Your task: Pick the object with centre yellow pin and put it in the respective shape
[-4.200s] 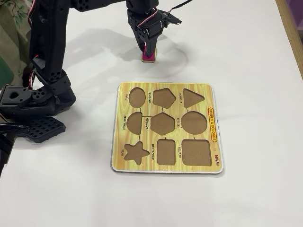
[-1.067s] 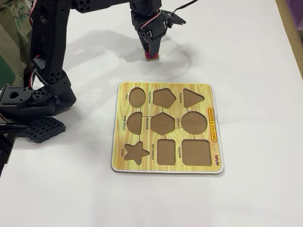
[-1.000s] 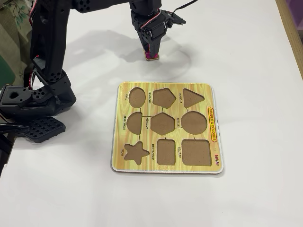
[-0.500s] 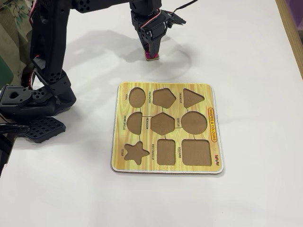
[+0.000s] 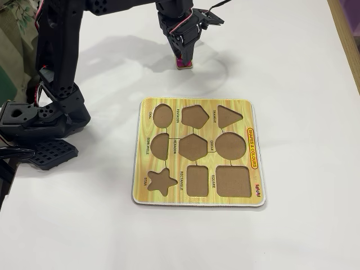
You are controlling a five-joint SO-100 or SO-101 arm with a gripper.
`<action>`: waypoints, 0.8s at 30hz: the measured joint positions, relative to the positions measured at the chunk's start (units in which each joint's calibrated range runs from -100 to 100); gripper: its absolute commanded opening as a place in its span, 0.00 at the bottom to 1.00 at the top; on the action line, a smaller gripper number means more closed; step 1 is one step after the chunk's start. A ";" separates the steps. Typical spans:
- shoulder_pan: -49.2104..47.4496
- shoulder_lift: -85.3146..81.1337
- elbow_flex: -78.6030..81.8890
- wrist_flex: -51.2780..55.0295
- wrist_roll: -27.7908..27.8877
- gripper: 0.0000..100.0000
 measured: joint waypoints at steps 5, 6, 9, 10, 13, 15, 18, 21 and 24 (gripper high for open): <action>0.00 0.00 0.00 0.00 0.00 0.10; 0.00 0.00 0.00 0.00 0.00 0.10; 0.00 0.00 0.00 -0.43 0.00 0.10; 0.00 0.00 0.00 -0.51 0.00 0.10; 0.00 0.00 0.00 -0.69 0.00 0.10; -0.28 0.00 0.00 -0.69 0.00 0.10; -0.56 0.00 0.00 -0.69 0.00 0.10; -0.94 0.00 0.00 -0.69 0.00 0.09; -1.03 0.00 0.00 -0.69 0.00 0.09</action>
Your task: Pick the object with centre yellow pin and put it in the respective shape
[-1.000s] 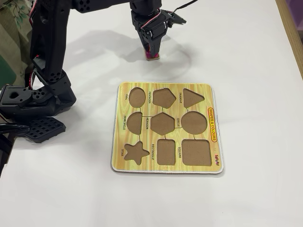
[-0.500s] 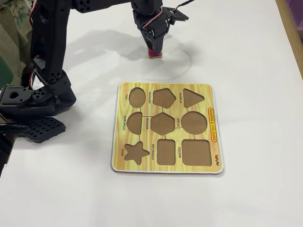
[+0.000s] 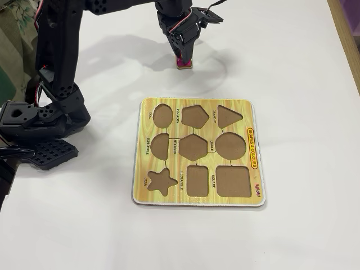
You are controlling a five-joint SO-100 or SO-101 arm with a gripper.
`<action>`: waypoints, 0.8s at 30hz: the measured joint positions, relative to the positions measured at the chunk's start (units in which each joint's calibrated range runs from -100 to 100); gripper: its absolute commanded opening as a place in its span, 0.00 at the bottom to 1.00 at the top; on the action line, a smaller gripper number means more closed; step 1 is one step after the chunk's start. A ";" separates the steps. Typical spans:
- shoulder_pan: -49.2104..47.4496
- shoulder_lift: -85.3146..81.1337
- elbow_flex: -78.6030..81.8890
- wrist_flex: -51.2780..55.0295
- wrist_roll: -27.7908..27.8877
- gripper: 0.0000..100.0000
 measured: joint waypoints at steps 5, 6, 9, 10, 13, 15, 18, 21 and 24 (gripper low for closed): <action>0.00 0.00 0.00 0.00 0.00 0.09; 0.00 0.00 0.00 0.00 0.00 0.09; 0.00 0.00 0.00 0.00 0.00 0.07; 0.00 0.00 0.00 0.00 0.00 0.07; 0.00 0.00 0.00 0.00 0.00 0.06; 0.00 0.00 0.00 0.00 0.00 0.06; 0.00 0.00 0.00 0.00 0.42 0.06; 0.00 0.00 0.00 0.00 1.25 0.04; 0.00 0.00 0.00 0.00 1.35 0.05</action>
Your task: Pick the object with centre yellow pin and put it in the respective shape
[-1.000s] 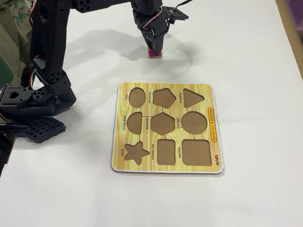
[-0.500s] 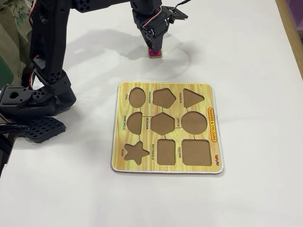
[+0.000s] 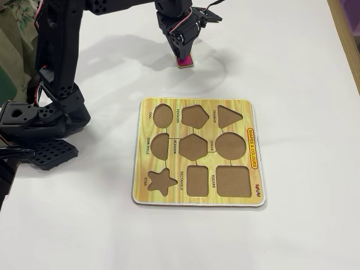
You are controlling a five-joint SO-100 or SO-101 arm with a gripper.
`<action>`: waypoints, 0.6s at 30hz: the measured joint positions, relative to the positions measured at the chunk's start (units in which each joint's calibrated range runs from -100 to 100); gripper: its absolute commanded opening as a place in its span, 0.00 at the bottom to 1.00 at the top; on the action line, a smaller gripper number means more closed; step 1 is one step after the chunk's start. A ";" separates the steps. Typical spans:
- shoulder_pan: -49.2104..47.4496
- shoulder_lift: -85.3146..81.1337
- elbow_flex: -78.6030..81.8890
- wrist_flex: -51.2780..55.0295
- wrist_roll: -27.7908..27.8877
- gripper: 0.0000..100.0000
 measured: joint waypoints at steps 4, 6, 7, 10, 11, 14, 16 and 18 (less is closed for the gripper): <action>0.00 0.00 0.00 0.00 0.05 0.08; 0.00 0.00 0.00 0.00 0.10 0.10; 0.00 0.00 0.00 0.00 0.10 0.11; -0.28 0.00 0.00 0.00 0.10 0.12; -0.65 0.00 0.00 0.00 0.10 0.12; -0.75 0.00 0.00 0.00 0.10 0.12; -0.75 0.00 0.00 0.00 0.10 0.12; -0.75 0.00 0.00 0.00 0.00 0.12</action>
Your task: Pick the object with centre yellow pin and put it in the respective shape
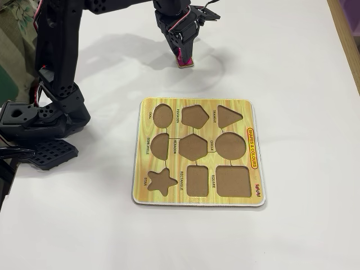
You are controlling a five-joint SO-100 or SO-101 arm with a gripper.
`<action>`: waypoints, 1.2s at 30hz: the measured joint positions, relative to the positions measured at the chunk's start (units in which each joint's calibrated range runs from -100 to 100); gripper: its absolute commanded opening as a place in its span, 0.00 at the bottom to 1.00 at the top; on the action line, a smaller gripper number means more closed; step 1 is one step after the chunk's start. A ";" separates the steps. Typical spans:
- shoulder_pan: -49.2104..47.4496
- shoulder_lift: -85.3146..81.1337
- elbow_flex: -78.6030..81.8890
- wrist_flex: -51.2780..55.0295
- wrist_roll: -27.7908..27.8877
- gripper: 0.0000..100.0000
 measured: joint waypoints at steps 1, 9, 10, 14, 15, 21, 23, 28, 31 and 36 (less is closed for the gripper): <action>0.00 0.00 0.00 0.00 0.00 0.12; 0.00 0.00 0.00 -2.74 0.00 0.12; 0.00 0.00 0.00 -3.08 0.00 0.12; 0.00 0.00 0.00 -3.60 0.00 0.12; 0.00 0.00 0.00 -3.60 0.00 0.12; 0.00 0.00 0.00 -3.68 0.00 0.12; 0.00 0.00 0.09 -3.68 0.00 0.12; 0.00 -0.34 1.98 -4.37 0.00 0.12; 0.00 -0.60 1.98 -4.20 0.00 0.12; 0.00 -0.60 1.98 -4.11 0.00 0.11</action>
